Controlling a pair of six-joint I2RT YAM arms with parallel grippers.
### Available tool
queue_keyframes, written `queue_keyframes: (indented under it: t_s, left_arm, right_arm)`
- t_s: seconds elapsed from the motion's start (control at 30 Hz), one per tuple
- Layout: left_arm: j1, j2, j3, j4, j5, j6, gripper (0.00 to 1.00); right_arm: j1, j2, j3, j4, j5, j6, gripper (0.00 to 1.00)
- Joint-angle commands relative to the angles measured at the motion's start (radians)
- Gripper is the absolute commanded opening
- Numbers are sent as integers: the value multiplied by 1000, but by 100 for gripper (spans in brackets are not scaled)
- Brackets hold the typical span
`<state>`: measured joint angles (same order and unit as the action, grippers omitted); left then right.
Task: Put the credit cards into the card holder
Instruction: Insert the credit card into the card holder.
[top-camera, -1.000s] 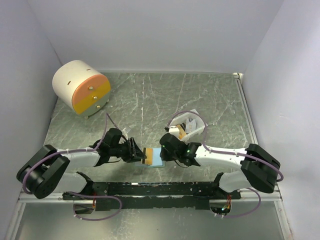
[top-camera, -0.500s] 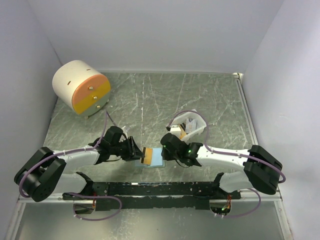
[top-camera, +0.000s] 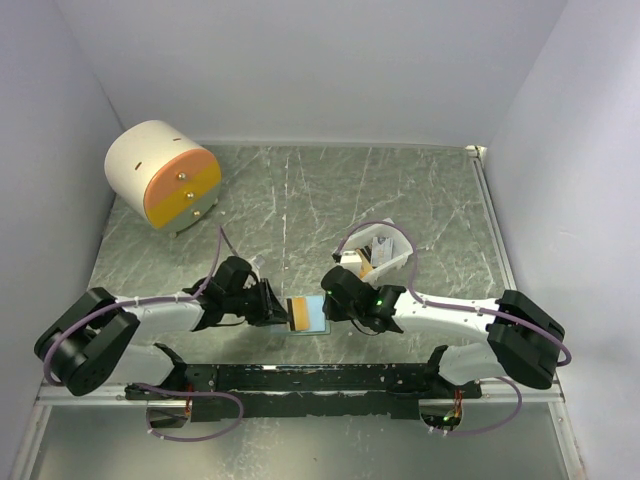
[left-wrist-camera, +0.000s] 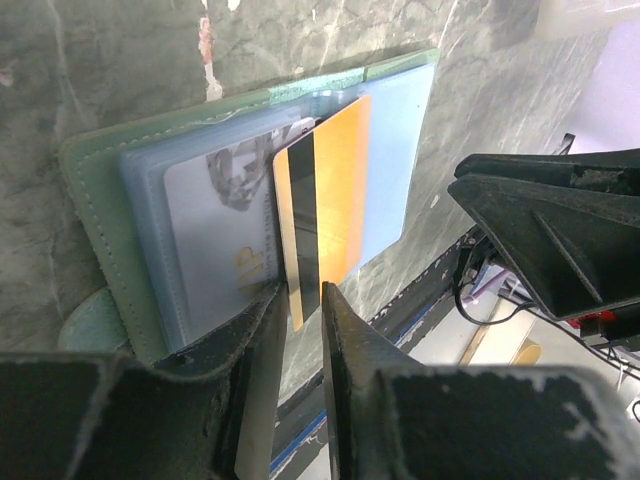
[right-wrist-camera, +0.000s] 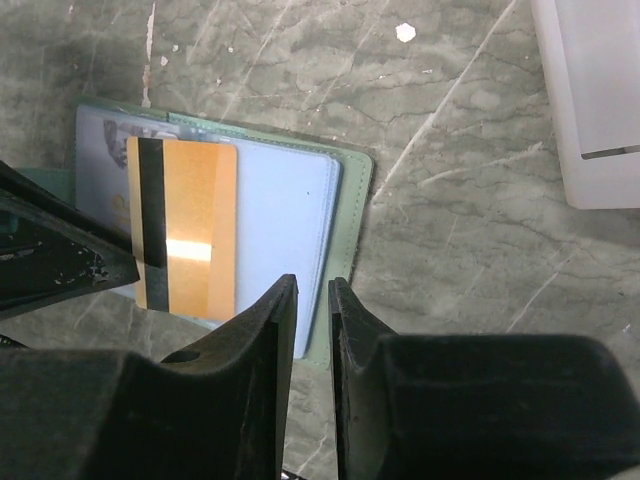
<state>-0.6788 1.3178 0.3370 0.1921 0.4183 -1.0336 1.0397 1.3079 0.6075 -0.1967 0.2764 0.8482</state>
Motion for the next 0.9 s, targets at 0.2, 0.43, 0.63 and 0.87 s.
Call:
queue_keyframes:
  t_s: [0.2,0.43,0.63,0.87]
  left_arm:
    - [-16,2,22,31,-24,1,32]
    - [-16,-70,59,-96,-82,32,48]
    - [-16,9,75,-42,-55,36,48]
    - [-16,42,85,-19,-60,33,48]
  right_arm:
    - [-18,-12,-35,26,24,-60,21]
    - [-30,-32,-50,56,2,-69,24]
    - [-29,-12,-47,62,-6,-71,24]
    - [-29,20,-77,125,-36,-60,24]
